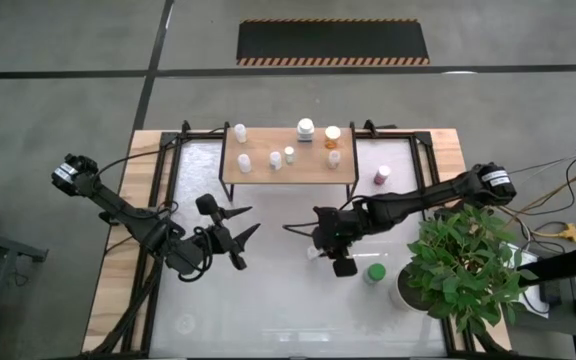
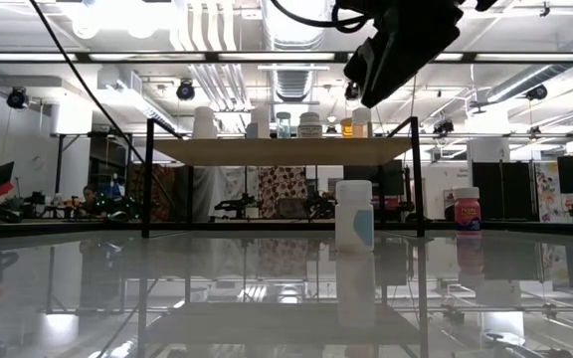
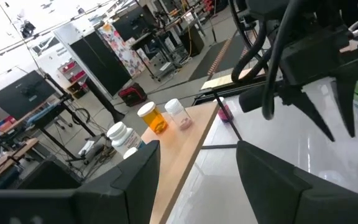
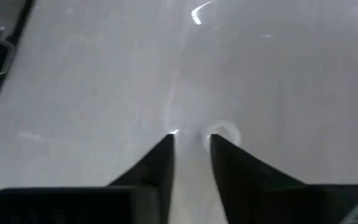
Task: Pick and place medicine bottles onto shelf by color
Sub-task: Put the white pill bottle on the shelf
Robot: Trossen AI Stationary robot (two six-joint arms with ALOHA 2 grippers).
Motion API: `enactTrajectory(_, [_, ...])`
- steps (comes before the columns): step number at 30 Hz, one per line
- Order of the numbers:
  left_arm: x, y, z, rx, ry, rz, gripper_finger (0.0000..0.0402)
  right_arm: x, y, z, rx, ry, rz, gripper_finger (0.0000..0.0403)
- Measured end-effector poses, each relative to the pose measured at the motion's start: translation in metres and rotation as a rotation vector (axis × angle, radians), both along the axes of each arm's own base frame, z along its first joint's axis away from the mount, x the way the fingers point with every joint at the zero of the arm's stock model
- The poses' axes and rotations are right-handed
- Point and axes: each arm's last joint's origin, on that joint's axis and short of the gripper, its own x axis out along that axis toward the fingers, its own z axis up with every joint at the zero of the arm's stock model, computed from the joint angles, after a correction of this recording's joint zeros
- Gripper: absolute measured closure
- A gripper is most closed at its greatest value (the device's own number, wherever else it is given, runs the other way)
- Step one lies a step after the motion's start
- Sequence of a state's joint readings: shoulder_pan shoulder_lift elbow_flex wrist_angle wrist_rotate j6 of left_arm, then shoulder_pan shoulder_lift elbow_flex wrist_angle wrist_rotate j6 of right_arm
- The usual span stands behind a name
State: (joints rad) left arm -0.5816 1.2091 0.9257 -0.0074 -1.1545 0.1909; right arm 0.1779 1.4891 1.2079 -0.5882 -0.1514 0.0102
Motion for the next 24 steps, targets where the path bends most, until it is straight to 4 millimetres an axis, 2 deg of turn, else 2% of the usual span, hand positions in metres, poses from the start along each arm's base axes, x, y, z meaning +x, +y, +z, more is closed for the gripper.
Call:
enactTrajectory(7, [0.0, 0.0, 0.0, 0.0, 0.0, 0.0, 0.0207, -0.002, 0.004, -0.019, -0.118, -0.045, -0.089, 0.0186])
enactTrajectory(12, [0.0, 0.0, 0.0, 0.001, 0.001, 0.0, 0.0207, -0.004, 0.004, -0.039, -0.093, -0.094, -0.12, 0.0123])
enactTrajectory(17, [0.0, 0.0, 0.0, 0.001, 0.001, 0.0, 0.0207, -0.009, 0.003, -0.057, -0.067, -0.13, -0.144, 0.0106])
enactTrajectory(24, [0.0, 0.0, 0.0, 0.001, 0.002, 0.0, 0.0207, -0.017, 0.001, -0.078, -0.037, -0.207, -0.159, 0.0121])
